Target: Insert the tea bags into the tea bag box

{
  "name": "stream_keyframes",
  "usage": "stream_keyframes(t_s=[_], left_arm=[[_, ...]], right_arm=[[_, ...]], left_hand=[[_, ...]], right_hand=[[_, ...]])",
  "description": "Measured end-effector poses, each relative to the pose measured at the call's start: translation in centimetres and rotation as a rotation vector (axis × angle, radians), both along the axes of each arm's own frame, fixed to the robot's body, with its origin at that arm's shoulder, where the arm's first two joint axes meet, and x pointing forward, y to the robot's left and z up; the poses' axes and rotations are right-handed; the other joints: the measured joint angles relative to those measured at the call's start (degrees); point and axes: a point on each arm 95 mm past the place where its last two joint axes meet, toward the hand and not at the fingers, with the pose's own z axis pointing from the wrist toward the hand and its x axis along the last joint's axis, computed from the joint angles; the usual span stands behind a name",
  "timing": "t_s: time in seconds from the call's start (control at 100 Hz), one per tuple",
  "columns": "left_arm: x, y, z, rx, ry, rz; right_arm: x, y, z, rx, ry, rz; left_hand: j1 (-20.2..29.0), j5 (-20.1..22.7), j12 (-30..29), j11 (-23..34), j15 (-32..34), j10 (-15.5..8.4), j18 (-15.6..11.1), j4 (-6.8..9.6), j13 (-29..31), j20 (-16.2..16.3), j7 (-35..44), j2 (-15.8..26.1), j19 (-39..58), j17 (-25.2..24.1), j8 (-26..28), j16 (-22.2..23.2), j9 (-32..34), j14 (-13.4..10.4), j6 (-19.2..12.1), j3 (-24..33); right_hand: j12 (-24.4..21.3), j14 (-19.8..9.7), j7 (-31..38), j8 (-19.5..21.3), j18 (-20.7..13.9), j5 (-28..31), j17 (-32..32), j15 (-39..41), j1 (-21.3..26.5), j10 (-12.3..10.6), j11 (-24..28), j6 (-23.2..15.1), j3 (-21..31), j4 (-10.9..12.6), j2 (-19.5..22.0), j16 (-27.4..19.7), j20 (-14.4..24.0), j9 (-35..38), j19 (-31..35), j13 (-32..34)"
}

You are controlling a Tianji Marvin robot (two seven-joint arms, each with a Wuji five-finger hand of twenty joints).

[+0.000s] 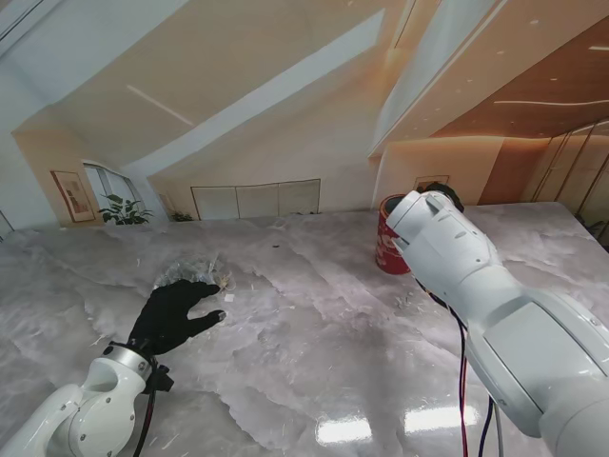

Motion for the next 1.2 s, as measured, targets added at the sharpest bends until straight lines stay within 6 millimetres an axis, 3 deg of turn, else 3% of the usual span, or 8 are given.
stream_keyframes(t_s=[0.31, 0.7, 0.95, 1.2], left_arm=[[0.0, 0.0, 0.0, -0.002, -0.001, -0.001], [0.0, 0.0, 0.0, -0.007, -0.008, -0.01], [0.0, 0.0, -0.1, -0.012, -0.009, -0.013], [0.1, -0.1, -0.1, -0.014, -0.008, -0.018]], right_arm=[[-0.1, 0.0, 3.0, 0.021, -0.118, 0.051], [-2.0, 0.3, 5.9, 0.164, -0.206, 0.129], [-3.9, 1.9, 6.5, 0.209, -0.214, 0.265], [-4.8, 4.5, 5.7, 0.226, -0.196, 0.374]], left_hand=[[0.0, 0.0, 0.0, 0.0, 0.0, 0.0, 0.0, 0.0, 0.0, 0.0, 0.0, 0.0, 0.0, 0.0, 0.0, 0.0, 0.0, 0.0, 0.0, 0.0], [0.0, 0.0, 0.0, 0.0, 0.0, 0.0, 0.0, 0.0, 0.0, 0.0, 0.0, 0.0, 0.0, 0.0, 0.0, 0.0, 0.0, 0.0, 0.0, 0.0], [0.0, 0.0, 0.0, 0.0, 0.0, 0.0, 0.0, 0.0, 0.0, 0.0, 0.0, 0.0, 0.0, 0.0, 0.0, 0.0, 0.0, 0.0, 0.0, 0.0], [0.0, 0.0, 0.0, 0.0, 0.0, 0.0, 0.0, 0.0, 0.0, 0.0, 0.0, 0.0, 0.0, 0.0, 0.0, 0.0, 0.0, 0.0, 0.0, 0.0]], right_hand=[[3.64, -0.42, 0.16, 1.07, -0.93, 2.77, 0.4, 3.53, 0.02, -0.18, 0.1, -2.83, 0.0, 3.16, -3.45, 1.18, 1.48, 0.09, 0.82, 0.0], [4.92, -0.47, -1.93, 2.18, -1.07, 5.16, 0.6, 5.09, 0.1, -0.21, 0.01, -2.9, 0.45, 4.04, -5.38, 2.44, 2.6, 0.58, 1.48, 0.11], [5.55, -0.47, -2.49, 2.3, -1.07, 5.7, 0.66, 5.68, 0.39, -0.21, -0.23, -2.78, 0.46, 4.25, -5.59, 2.89, 2.82, 0.65, 2.0, 0.14], [6.09, -0.47, -2.61, 2.78, -1.07, 5.73, 0.66, 5.76, 0.42, -0.21, -0.38, -2.77, 0.46, 4.26, -5.61, 3.04, 2.83, 0.67, 2.19, 0.15]])
